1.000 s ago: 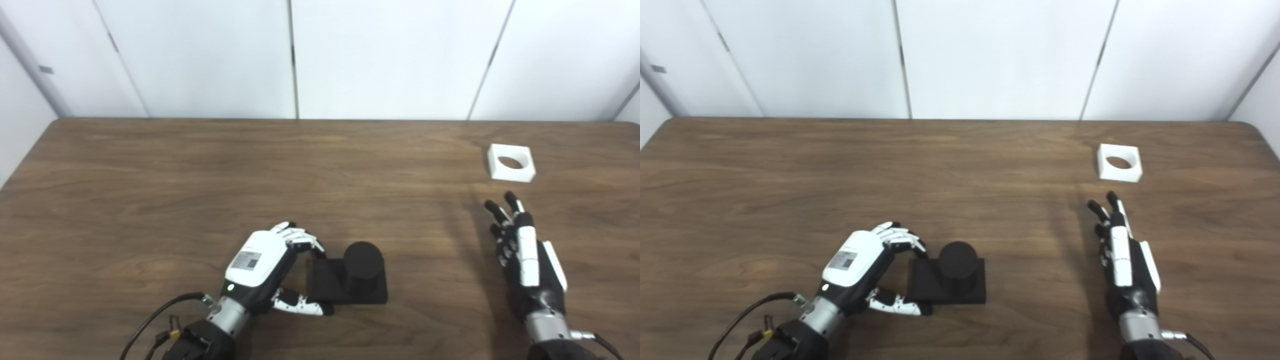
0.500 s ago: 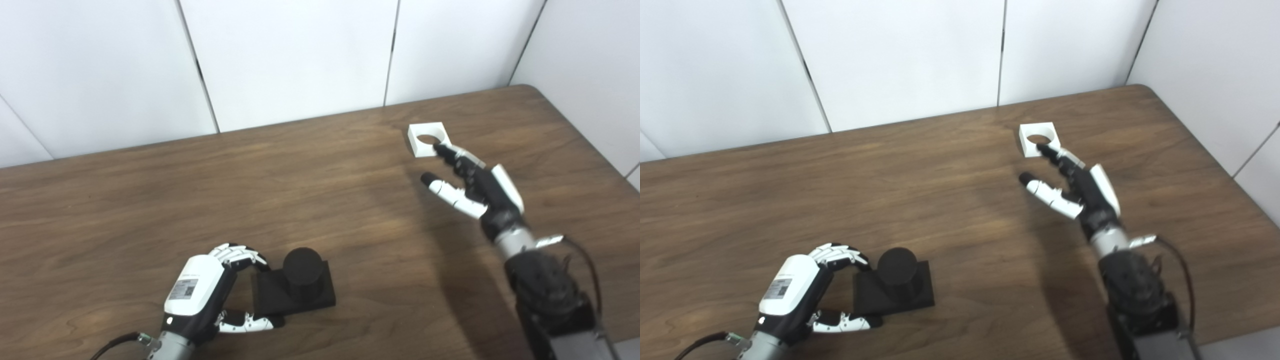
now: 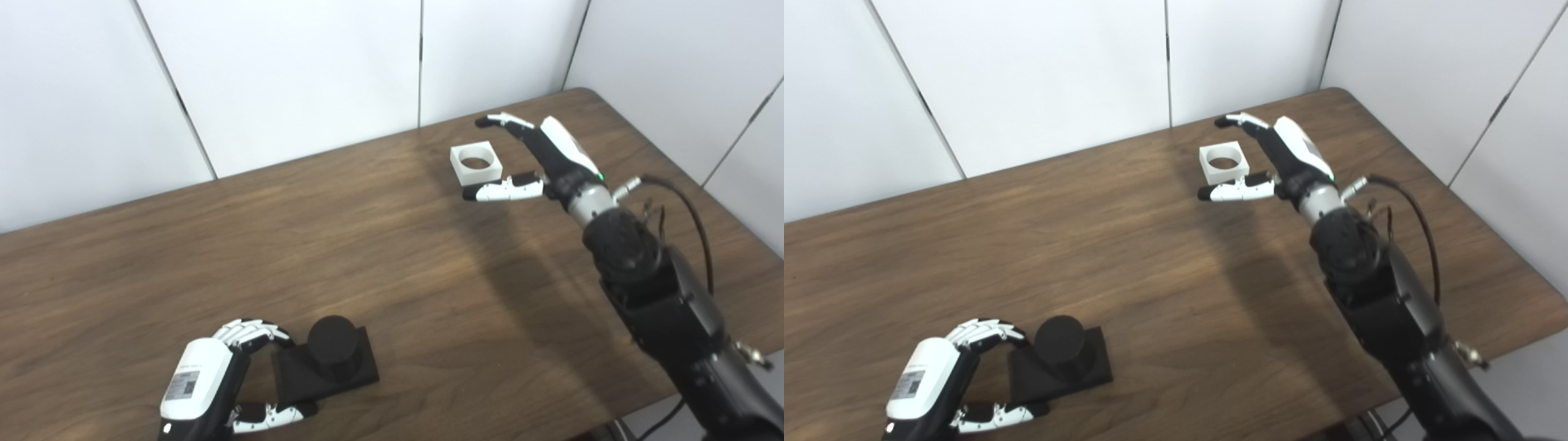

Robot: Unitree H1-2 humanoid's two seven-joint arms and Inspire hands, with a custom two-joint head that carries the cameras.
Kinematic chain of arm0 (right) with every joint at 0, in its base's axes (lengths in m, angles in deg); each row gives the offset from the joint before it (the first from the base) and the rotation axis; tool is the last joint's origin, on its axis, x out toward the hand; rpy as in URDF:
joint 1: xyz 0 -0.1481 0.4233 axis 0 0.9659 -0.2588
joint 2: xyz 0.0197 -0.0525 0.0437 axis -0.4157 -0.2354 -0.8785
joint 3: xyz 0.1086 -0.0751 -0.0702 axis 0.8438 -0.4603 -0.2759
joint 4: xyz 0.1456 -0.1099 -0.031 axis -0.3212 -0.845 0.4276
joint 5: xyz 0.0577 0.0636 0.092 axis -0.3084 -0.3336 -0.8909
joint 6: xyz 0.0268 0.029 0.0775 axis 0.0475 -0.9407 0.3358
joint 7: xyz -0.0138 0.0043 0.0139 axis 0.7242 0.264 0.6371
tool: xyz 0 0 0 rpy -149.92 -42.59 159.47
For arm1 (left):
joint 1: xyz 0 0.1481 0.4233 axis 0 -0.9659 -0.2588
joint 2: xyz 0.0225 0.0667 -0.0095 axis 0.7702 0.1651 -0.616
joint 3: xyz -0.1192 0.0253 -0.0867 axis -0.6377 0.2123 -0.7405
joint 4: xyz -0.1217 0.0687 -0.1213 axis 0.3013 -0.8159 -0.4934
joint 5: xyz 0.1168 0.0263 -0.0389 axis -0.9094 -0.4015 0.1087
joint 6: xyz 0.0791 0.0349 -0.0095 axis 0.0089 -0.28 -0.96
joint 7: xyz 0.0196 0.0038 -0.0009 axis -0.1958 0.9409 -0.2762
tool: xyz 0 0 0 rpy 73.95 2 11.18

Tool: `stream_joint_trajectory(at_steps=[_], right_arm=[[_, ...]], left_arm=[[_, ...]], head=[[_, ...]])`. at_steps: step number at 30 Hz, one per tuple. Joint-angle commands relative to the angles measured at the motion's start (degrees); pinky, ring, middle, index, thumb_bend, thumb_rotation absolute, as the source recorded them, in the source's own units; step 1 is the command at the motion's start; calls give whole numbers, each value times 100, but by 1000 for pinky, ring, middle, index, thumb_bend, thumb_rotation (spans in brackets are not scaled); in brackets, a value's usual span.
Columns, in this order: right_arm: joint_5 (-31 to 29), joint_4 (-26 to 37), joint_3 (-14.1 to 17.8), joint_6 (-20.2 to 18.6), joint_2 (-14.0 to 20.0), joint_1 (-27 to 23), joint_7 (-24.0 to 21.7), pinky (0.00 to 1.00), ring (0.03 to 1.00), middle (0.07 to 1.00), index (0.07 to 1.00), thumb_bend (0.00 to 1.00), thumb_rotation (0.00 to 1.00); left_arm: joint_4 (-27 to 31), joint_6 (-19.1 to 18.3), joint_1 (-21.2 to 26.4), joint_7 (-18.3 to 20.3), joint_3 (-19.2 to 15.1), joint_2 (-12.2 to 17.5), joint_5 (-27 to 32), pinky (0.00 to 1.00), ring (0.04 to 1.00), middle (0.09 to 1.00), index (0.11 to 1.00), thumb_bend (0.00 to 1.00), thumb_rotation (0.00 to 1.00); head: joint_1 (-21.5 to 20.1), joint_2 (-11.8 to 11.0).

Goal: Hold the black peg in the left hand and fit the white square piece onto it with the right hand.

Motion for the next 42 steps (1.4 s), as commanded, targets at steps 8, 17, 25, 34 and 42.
stream_joint_trajectory(at_steps=[8,17,25,34,42], right_arm=[[814,-782,-482,68,509,-1035,-405,996,1000,987,881,962,264],[1205,-1564,-844,19,724,-1739,-1084,1000,1000,1000,944,981,267],[1713,-2112,-965,16,645,-2201,-1683,1000,1000,1000,971,997,258],[2444,-2611,-1470,19,760,-2562,-2168,1000,1000,1000,927,1000,262],[2967,-3104,-1911,29,706,-2693,-2190,979,1000,1000,905,1000,253]], left_arm=[[-390,63,-130,-107,-38,219,-179,843,768,708,482,523,50],[-505,96,-145,-270,20,175,-240,820,763,704,481,523,51],[-488,75,-157,-305,53,145,-279,834,764,700,481,523,52],[-399,2,-182,-279,52,119,-327,855,759,699,481,523,51],[-361,-92,-188,-238,22,78,-318,859,761,702,481,524,51]], head=[[-36,-359],[88,-623],[109,-579],[148,-551],[201,-534]])
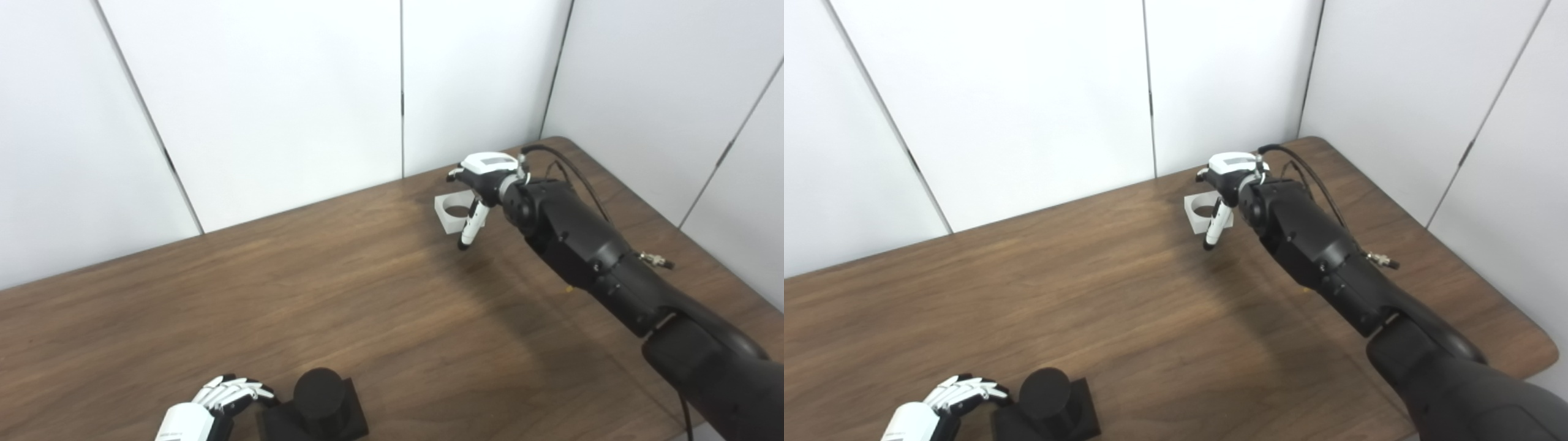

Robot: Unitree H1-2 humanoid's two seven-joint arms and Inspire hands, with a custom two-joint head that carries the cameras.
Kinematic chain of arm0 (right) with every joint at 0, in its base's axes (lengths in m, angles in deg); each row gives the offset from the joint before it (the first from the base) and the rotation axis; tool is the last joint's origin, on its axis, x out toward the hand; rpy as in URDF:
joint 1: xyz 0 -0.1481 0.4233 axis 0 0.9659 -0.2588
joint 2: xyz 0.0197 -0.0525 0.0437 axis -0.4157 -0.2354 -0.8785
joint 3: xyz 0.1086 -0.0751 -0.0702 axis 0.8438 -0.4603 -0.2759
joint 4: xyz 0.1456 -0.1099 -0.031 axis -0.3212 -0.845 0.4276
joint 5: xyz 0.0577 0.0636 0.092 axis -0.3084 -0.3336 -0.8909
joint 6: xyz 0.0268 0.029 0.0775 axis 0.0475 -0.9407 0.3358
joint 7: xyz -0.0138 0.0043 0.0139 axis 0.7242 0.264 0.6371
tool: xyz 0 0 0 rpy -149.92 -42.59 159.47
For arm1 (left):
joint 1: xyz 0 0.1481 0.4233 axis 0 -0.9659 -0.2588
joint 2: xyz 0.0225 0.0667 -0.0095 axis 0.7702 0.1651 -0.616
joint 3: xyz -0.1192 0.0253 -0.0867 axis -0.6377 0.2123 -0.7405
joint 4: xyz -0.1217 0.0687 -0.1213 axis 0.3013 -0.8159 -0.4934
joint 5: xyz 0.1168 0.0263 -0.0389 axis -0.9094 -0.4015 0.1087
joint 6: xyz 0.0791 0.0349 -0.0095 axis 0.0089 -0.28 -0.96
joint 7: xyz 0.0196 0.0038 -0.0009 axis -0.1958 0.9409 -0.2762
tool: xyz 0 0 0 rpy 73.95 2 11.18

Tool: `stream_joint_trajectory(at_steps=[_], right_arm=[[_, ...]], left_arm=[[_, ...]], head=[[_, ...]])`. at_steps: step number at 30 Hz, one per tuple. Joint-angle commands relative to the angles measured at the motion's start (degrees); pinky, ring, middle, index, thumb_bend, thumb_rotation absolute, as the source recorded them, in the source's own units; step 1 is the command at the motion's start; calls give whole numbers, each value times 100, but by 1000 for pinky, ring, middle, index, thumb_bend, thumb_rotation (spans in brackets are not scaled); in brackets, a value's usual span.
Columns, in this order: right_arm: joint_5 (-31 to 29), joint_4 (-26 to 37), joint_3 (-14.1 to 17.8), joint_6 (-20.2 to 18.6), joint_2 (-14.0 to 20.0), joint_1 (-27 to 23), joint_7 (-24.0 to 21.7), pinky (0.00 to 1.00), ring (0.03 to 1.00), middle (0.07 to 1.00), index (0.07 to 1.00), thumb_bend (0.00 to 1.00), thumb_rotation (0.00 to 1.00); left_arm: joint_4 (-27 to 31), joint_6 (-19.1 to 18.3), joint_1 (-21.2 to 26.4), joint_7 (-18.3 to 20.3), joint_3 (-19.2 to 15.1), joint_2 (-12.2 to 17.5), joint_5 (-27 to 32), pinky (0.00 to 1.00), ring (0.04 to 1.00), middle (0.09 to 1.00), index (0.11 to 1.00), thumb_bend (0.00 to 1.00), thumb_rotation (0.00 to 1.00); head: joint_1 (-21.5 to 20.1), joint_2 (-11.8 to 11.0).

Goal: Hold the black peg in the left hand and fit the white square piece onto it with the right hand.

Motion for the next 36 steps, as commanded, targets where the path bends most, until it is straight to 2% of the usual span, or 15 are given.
stream_joint_trajectory(at_steps=[1,5,14,19,23,28,36], right_arm=[[178,-12,-43,7,124,-342,40,978,1000,1000,905,1000,252],[244,-159,-200,49,102,-339,70,981,1000,1000,910,1000,259],[233,-311,-243,132,74,-289,397,981,1000,997,884,950,327],[173,-320,-167,233,58,-231,736,923,992,937,751,890,279],[134,-316,-116,277,48,-204,885,916,979,915,702,858,251],[78,-322,-118,312,69,-194,967,903,961,891,650,834,229],[-38,-325,-104,340,84,-149,1060,881,928,863,621,824,189]], left_arm=[[-134,-278,-151,169,8,107,-275,859,762,702,481,524,51],[-102,-282,-161,182,2,96,-246,856,758,701,481,524,51],[-82,-329,-175,170,-5,61,-313,855,761,702,481,524,51],[-69,-328,-177,187,-12,57,-299,859,766,702,481,524,51],[-35,-353,-184,207,-7,51,-323,860,767,703,481,524,51],[-36,-353,-194,186,-6,43,-318,855,763,702,481,524,51],[-3,-370,-198,194,-9,43,-324,858,764,703,481,524,51]], head=[[7,-2],[18,12],[61,28],[66,30],[86,44],[94,52],[122,71]])
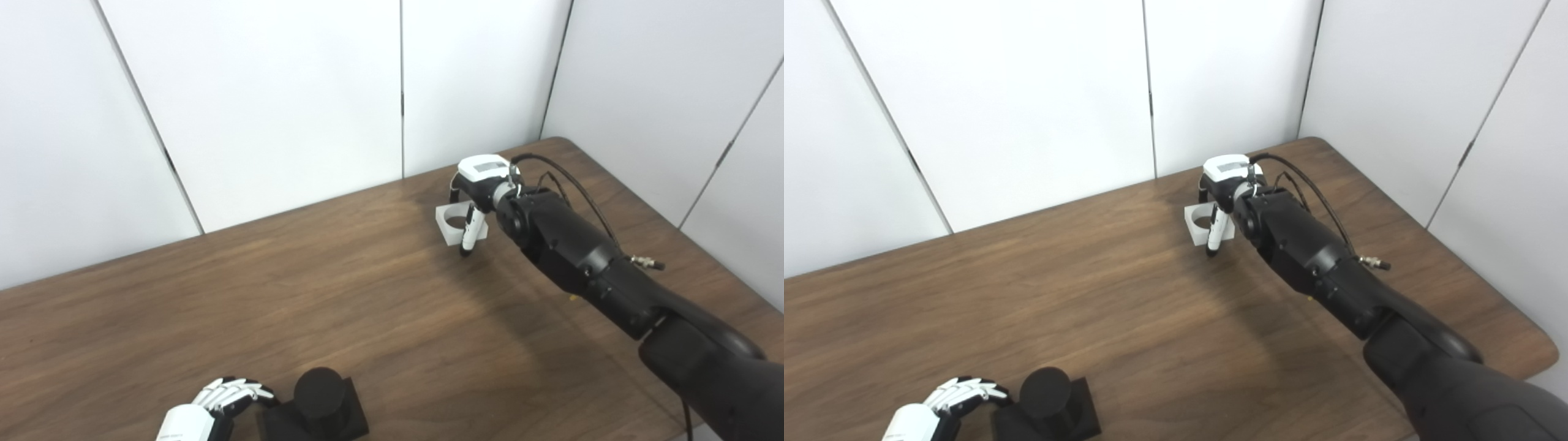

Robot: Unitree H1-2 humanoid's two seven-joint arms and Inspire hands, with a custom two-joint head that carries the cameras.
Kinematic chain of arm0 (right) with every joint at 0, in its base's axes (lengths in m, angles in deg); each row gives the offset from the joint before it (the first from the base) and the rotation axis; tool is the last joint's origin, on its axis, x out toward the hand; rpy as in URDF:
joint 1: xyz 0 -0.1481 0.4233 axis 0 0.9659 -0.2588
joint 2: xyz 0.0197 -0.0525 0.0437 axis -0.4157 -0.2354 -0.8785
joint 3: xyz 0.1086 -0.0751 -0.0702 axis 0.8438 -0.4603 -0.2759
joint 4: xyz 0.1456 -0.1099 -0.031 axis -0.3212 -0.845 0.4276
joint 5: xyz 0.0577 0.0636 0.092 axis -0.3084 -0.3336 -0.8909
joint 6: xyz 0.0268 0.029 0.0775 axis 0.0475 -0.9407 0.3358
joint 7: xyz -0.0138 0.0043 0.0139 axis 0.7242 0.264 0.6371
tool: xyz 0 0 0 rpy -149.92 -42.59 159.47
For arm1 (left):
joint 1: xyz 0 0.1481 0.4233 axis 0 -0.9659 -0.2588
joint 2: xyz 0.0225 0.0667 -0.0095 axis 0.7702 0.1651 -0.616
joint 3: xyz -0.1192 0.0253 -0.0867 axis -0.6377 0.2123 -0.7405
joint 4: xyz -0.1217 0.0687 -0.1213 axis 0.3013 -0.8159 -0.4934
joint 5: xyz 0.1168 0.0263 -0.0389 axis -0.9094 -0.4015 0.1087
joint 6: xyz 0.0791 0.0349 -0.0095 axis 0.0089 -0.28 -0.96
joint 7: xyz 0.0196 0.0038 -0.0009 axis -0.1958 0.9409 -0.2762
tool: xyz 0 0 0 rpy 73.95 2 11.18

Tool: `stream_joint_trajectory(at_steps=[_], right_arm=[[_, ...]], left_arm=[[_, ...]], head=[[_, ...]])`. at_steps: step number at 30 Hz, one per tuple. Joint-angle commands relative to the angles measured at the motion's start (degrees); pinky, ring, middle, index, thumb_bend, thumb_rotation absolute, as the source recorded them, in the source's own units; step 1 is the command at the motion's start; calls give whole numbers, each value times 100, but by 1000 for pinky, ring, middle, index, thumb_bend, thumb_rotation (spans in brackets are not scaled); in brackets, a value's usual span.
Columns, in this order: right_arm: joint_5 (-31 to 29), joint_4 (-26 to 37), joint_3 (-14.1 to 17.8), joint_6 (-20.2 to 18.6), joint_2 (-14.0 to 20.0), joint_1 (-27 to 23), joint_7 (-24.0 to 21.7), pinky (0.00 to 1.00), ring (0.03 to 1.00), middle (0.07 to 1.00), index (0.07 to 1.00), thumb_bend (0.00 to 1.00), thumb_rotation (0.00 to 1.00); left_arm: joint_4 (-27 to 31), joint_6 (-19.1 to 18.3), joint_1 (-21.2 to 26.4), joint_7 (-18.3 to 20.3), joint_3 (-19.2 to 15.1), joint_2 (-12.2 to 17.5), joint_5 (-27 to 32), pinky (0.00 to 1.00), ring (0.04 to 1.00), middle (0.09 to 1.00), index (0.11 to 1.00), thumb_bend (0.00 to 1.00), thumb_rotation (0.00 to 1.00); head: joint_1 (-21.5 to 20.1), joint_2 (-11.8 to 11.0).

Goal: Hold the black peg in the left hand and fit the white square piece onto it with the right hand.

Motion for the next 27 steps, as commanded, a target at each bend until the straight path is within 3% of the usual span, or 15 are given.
stream_joint_trajectory(at_steps=[1,4,6,8,20,27], right_arm=[[10,35,115,70,126,-147,200,877,925,861,617,821,180],[-84,35,159,106,127,-123,272,867,915,850,604,807,154],[-167,42,216,162,124,-81,399,850,902,832,514,583,140],[-178,38,223,247,144,-49,472,828,884,813,494,538,132],[-203,44,191,510,255,9,423,810,861,783,486,522,129],[-208,524,205,659,440,87,222,847,868,783,486,522,130]], left_arm=[[-90,-273,-130,177,11,102,-278,857,762,703,481,524,51],[-90,-266,-133,164,11,102,-287,858,761,703,481,524,51],[-76,-280,-142,164,11,94,-305,856,761,703,481,524,51],[-54,-288,-151,173,9,88,-316,856,763,705,481,524,51],[-18,-327,-152,199,19,54,-290,850,762,705,481,524,51],[39,-393,-142,246,66,15,-347,845,762,709,482,523,51]], head=[[-2,0],[2,7],[2,8],[9,21],[53,69],[229,185]])
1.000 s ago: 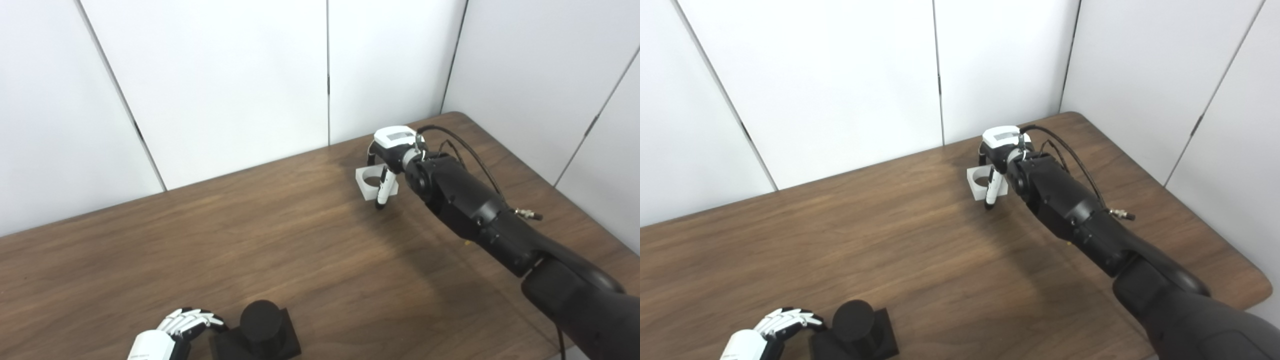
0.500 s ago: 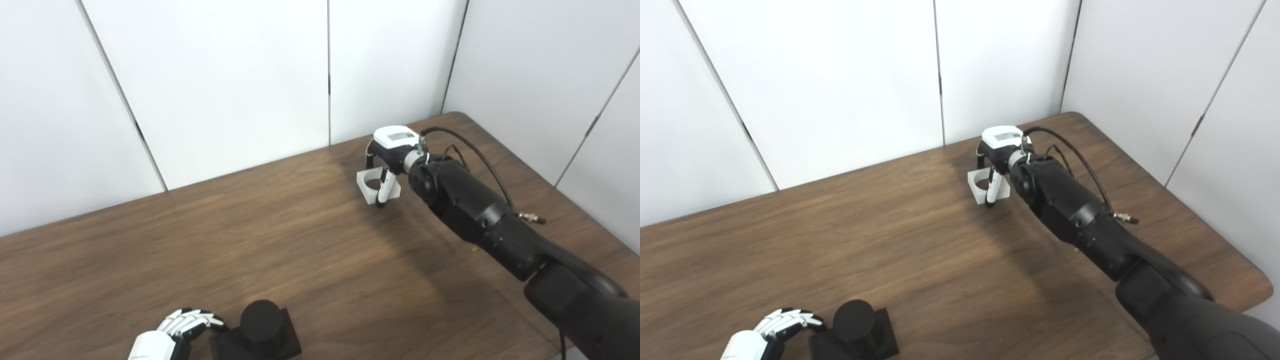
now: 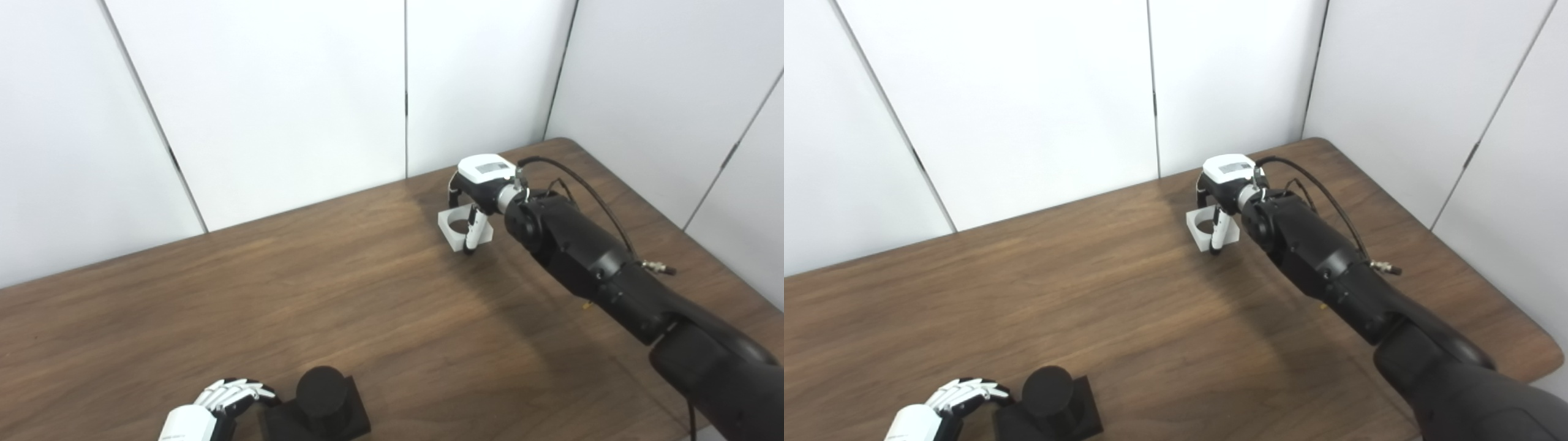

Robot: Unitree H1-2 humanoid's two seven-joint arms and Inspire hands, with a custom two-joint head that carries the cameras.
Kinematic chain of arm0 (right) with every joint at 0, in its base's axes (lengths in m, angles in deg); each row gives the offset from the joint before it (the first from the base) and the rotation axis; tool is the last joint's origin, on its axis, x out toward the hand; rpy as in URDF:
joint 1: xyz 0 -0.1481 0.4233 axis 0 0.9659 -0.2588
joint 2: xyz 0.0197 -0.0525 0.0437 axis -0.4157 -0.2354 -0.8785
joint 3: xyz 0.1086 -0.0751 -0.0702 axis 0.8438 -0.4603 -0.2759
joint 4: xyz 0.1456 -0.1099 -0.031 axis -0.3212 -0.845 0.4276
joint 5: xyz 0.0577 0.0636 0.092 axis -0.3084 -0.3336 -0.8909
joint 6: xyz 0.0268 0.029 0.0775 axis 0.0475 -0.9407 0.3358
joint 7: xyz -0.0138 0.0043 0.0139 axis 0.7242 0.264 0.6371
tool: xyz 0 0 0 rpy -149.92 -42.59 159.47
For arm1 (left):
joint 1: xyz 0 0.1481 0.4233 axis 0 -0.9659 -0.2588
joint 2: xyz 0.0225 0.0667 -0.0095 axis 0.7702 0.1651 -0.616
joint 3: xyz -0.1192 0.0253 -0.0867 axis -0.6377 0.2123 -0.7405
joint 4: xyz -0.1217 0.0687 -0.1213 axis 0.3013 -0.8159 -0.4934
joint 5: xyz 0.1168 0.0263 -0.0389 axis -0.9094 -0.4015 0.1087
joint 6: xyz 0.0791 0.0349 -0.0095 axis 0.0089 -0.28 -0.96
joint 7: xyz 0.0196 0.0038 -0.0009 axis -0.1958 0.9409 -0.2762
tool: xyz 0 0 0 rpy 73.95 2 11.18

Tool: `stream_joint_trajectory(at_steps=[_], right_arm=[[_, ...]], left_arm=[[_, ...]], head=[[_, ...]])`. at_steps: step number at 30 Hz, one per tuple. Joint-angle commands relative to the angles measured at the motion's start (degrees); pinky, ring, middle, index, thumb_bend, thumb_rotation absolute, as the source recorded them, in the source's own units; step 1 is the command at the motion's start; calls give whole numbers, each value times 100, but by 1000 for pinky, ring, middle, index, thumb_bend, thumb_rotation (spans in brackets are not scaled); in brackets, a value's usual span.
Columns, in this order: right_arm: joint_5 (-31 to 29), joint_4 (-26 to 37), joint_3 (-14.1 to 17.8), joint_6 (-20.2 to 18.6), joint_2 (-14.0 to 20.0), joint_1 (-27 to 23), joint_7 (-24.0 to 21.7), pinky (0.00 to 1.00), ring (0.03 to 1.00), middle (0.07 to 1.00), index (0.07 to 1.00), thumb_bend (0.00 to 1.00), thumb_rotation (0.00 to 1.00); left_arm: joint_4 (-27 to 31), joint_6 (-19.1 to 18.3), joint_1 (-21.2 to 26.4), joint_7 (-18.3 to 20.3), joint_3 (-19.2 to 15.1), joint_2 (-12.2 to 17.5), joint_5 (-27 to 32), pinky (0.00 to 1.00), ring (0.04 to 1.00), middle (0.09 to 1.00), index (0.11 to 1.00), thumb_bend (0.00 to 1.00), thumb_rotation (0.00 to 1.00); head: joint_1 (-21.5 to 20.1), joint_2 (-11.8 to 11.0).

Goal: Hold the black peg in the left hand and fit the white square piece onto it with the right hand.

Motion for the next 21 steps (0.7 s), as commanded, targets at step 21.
stream_joint_trajectory(at_steps=[21], right_arm=[[-25,4261,166,71,575,-75,-2825,834,869,773,487,522,133]], left_arm=[[554,-942,-97,669,319,-161,-532,847,771,720,483,523,50]], head=[[799,764]])
